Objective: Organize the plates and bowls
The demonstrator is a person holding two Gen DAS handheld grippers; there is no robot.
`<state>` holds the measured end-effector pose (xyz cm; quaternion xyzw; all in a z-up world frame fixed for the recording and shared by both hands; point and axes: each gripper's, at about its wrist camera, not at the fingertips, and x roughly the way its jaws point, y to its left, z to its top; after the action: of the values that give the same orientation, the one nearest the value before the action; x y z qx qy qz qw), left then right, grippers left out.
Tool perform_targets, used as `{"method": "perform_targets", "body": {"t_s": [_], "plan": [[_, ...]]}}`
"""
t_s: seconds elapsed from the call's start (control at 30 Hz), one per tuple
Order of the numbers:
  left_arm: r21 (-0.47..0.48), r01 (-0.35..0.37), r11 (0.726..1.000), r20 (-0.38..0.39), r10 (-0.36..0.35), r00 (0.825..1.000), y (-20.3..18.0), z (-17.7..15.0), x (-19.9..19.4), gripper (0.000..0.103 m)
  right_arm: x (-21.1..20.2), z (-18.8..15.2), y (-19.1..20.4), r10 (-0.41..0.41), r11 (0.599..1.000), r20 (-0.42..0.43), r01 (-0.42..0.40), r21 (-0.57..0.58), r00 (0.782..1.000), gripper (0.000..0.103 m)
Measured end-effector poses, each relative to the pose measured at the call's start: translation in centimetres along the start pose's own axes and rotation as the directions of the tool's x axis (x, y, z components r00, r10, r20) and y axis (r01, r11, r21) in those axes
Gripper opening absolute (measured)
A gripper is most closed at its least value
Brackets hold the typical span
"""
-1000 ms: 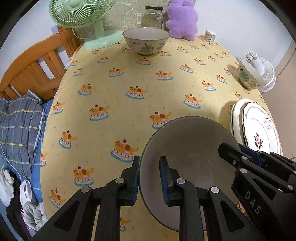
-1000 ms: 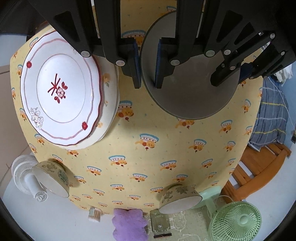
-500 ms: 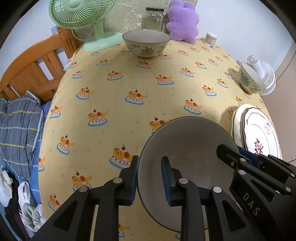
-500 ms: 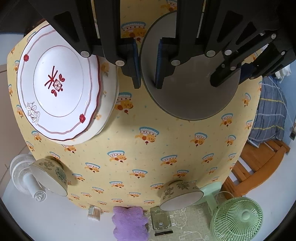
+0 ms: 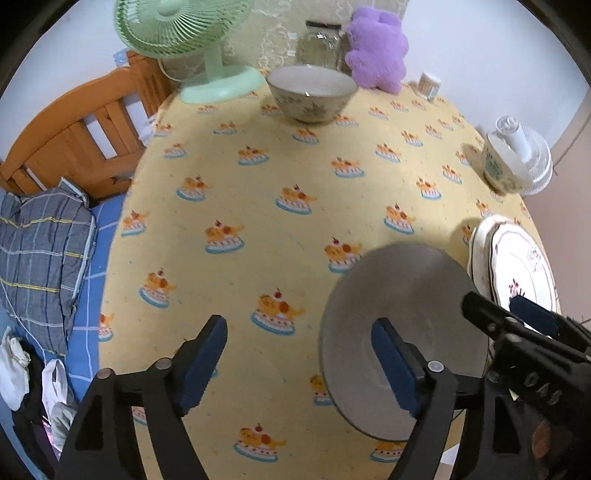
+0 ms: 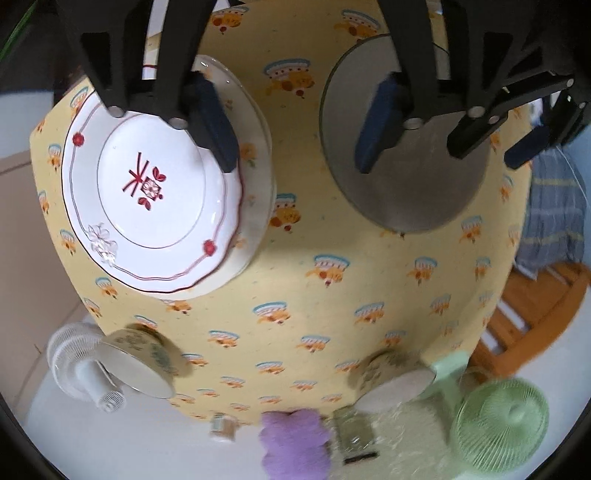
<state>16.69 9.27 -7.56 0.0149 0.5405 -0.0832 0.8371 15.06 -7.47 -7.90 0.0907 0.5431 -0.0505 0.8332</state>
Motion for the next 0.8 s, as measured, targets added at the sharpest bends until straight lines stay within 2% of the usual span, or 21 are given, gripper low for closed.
{"method": "perform_targets", "body": {"t_s": [0.2, 0.5, 0.6, 0.73, 0.8], "plan": [[0.061, 0.017, 0.998, 0.032, -0.019, 0.999, -0.4, 0.4, -1.2, 0.091, -1.7, 0.5, -0.4, -0.001, 0.999, 0.041, -0.001, 0.052, 0.999, 0.074], [0.068, 0.021, 0.997, 0.089, -0.027, 0.996, -1.9, 2.1, -3.0, 0.095, -3.8, 1.7, 0.2, 0.008, 1.000, 0.096, -0.010, 0.016, 0.995, 0.076], [0.041, 0.019, 0.999, 0.110, -0.023, 0.994, -2.1, 3.1, -3.4, 0.095, -4.3, 2.8, 0.0, 0.009, 1.000, 0.116, -0.011, 0.022, 0.993, 0.076], [-0.004, -0.010, 1.000, 0.140, 0.011, 0.990, -2.4, 4.7, -3.7, 0.094, -4.8, 4.6, -0.5, 0.062, 0.998, 0.151, -0.063, 0.000, 0.987, 0.076], [-0.036, -0.033, 0.999, 0.141, 0.037, 0.989, -2.5, 5.6, -3.7, 0.094, -4.9, 5.8, -0.5, 0.049, 0.998, 0.171, -0.044, -0.035, 0.984, 0.076]]}}
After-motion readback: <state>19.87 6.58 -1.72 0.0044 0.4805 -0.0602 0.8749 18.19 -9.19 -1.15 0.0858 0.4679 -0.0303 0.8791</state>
